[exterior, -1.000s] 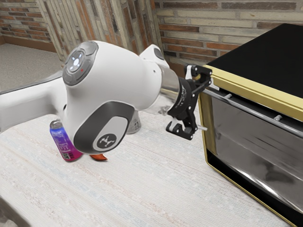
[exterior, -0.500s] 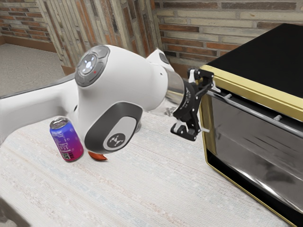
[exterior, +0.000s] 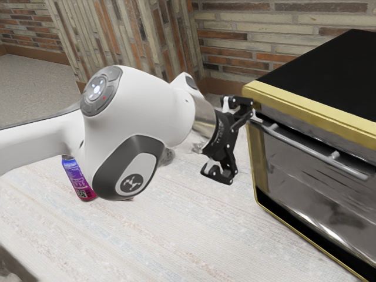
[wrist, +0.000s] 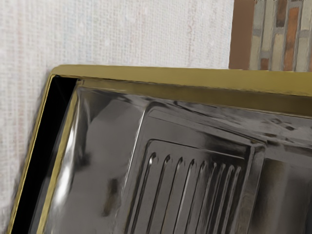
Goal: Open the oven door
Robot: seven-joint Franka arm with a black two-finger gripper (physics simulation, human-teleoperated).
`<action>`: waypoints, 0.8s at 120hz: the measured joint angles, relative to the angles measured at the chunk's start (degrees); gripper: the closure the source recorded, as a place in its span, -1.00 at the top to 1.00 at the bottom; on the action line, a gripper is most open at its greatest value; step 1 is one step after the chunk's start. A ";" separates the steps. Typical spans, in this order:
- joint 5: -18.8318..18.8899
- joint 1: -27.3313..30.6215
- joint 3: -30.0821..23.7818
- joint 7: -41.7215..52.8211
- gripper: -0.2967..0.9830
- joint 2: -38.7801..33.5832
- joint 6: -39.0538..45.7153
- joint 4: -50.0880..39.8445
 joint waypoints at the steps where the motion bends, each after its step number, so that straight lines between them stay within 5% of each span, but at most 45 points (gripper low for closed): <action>1: -0.05 0.05 -0.03 0.02 0.53 -0.36 0.03 -0.47; 18: -0.28 3.05 -2.23 0.68 0.54 -6.91 0.28 -7.91; 36: -2.67 13.88 -12.38 0.95 0.53 -18.50 0.72 -18.37; 42: -8.29 22.58 -21.16 1.51 0.53 -26.51 0.82 -22.95; 49: -20.41 33.06 -31.05 3.76 0.53 -35.80 0.01 -25.72; 57: -28.99 38.81 -33.64 7.47 0.53 -39.30 -2.31 -24.88; 76: -7.15 42.29 -19.05 22.36 0.53 -11.33 -31.45 24.45; 96: -4.55 43.15 -12.97 32.49 0.54 -0.88 -48.37 30.26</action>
